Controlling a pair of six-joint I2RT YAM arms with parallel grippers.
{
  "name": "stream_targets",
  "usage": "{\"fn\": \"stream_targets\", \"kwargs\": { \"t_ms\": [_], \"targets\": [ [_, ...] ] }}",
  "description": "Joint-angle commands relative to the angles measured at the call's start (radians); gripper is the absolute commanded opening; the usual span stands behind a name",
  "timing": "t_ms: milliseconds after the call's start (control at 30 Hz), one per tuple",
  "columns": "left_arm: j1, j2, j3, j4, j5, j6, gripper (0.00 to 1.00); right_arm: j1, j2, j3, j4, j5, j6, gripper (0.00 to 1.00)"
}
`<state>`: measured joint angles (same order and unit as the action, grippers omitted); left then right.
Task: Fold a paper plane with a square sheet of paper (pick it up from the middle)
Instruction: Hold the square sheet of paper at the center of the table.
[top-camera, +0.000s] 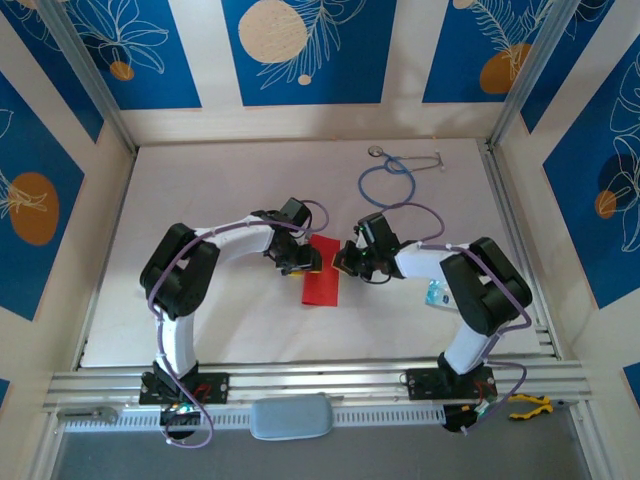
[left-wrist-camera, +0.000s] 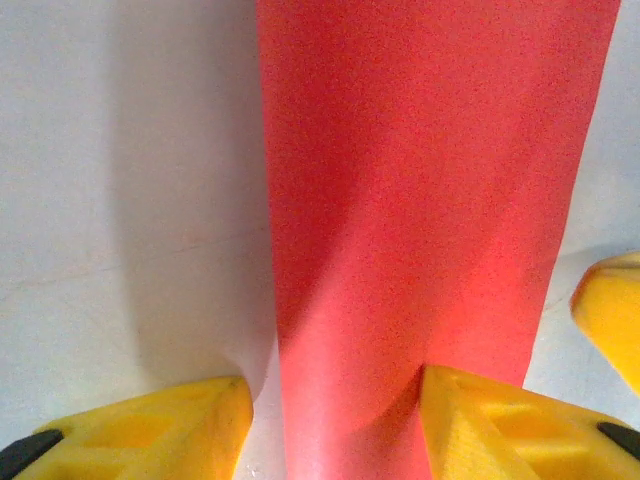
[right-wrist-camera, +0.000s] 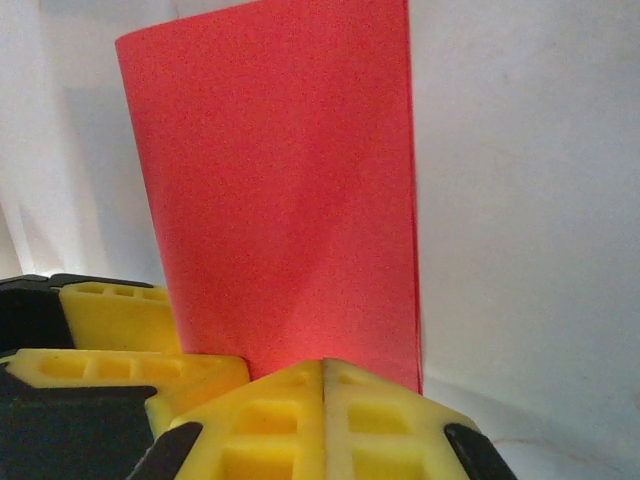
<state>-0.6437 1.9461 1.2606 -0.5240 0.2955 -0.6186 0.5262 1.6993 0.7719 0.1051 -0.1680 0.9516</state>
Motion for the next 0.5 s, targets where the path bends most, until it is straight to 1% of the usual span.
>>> {"fn": "stream_targets", "kwargs": {
  "t_ms": [0, 333, 467],
  "targets": [
    [-0.021, 0.080, -0.012, 0.029, -0.010, 0.017, 0.52, 0.016, 0.022, 0.033, 0.001, -0.018, -0.023, 0.00],
    [-0.024, 0.084, -0.015, 0.033, -0.007, 0.017, 0.52, 0.029, 0.070, 0.041, 0.016, -0.048, -0.018, 0.00],
    [-0.025, 0.083, -0.016, 0.034, -0.007, 0.017, 0.52, 0.031, 0.097, 0.032, -0.031, -0.033, -0.026, 0.00]
  ]
}}
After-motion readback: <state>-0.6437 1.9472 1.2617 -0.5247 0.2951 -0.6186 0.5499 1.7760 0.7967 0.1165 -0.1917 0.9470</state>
